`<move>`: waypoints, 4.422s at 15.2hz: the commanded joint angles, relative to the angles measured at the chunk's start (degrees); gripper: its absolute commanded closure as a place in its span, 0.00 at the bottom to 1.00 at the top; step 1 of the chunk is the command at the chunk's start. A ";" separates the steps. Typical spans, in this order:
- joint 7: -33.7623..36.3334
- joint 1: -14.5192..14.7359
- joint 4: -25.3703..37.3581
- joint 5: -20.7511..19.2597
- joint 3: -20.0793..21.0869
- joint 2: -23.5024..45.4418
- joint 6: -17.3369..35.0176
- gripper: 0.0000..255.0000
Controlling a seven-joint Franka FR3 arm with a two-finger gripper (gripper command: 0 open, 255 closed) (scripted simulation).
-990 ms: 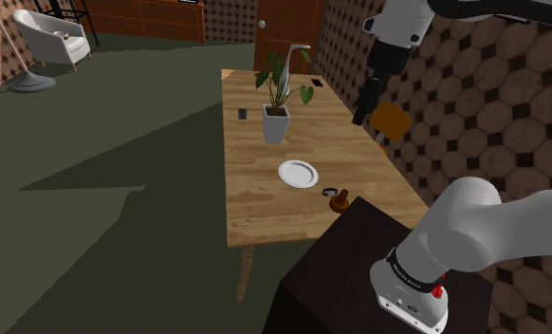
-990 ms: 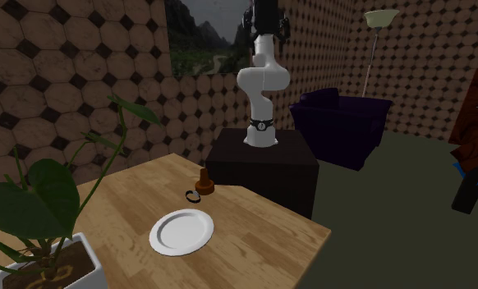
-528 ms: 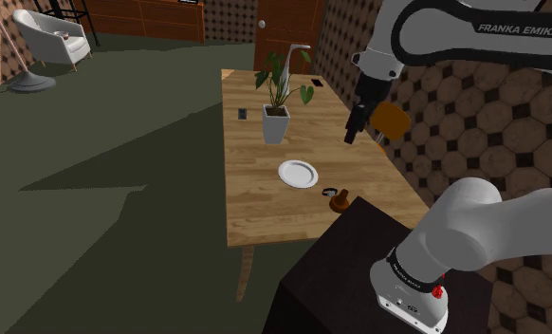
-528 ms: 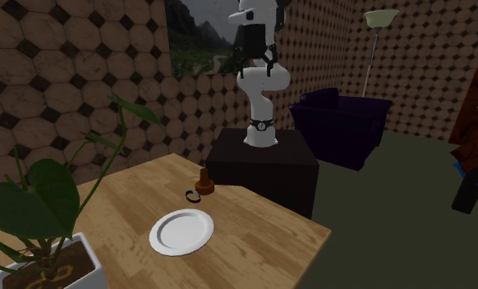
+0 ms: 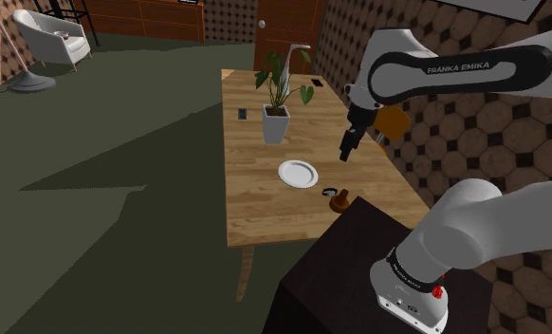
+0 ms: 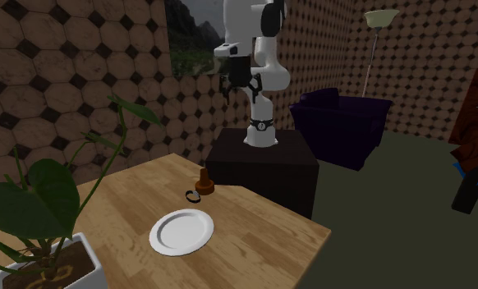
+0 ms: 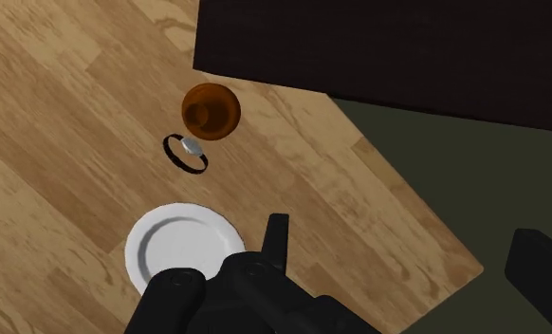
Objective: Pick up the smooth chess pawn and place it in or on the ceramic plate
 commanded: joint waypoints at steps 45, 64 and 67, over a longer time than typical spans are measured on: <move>-19.34 -11.26 3.49 5.92 -7.27 59.50 52.45 1.00; -13.89 -6.72 1.14 -3.43 -13.93 43.14 38.95 1.00; -13.88 -5.97 5.27 -1.18 -12.54 45.05 36.52 1.00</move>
